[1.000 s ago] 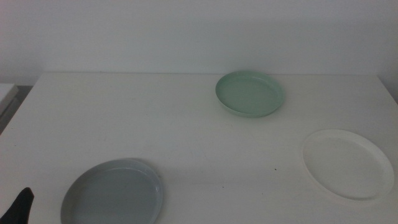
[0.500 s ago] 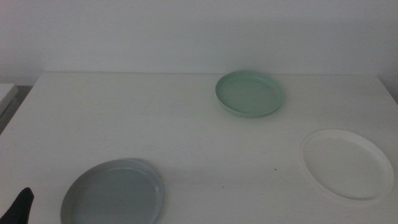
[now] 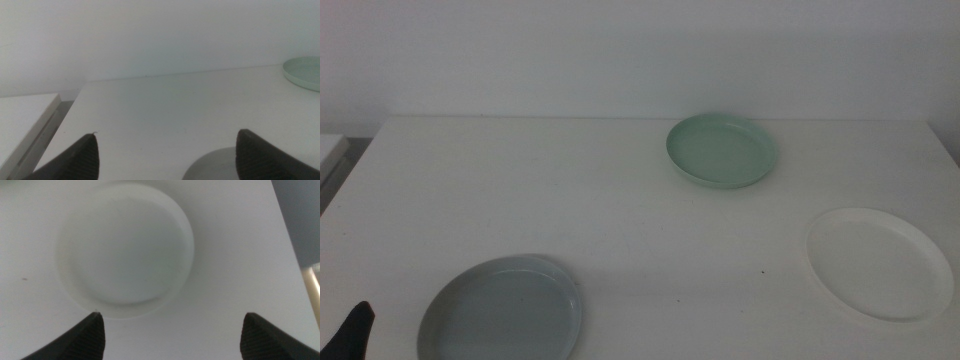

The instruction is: Stack the three bowls on top of each other.

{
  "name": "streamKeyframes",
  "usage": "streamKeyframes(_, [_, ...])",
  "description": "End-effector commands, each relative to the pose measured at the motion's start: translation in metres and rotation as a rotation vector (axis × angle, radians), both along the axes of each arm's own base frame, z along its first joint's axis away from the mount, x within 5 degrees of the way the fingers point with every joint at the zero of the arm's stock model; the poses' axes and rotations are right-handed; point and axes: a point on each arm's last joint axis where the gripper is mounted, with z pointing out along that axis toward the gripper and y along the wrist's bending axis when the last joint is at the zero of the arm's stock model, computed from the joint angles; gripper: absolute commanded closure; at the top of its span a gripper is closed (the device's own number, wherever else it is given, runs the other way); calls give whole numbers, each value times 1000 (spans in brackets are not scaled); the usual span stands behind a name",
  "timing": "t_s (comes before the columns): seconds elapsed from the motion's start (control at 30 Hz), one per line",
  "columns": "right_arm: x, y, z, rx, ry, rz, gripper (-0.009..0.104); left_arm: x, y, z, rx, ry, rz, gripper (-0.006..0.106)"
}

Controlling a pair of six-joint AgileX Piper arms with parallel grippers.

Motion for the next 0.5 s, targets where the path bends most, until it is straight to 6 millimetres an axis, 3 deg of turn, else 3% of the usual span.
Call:
streamKeyframes(0.0, [17,-12,-9,-6,67,-44,5,0,0,2,-8,-16,1,7])
streamKeyframes(0.23, [69,-49,-59,103,200,-120,7,0,0,2,-8,-16,1,7])
streamKeyframes(0.47, [104,-60,-114,111,283,-128,24,0,0,2,-8,-16,1,7])
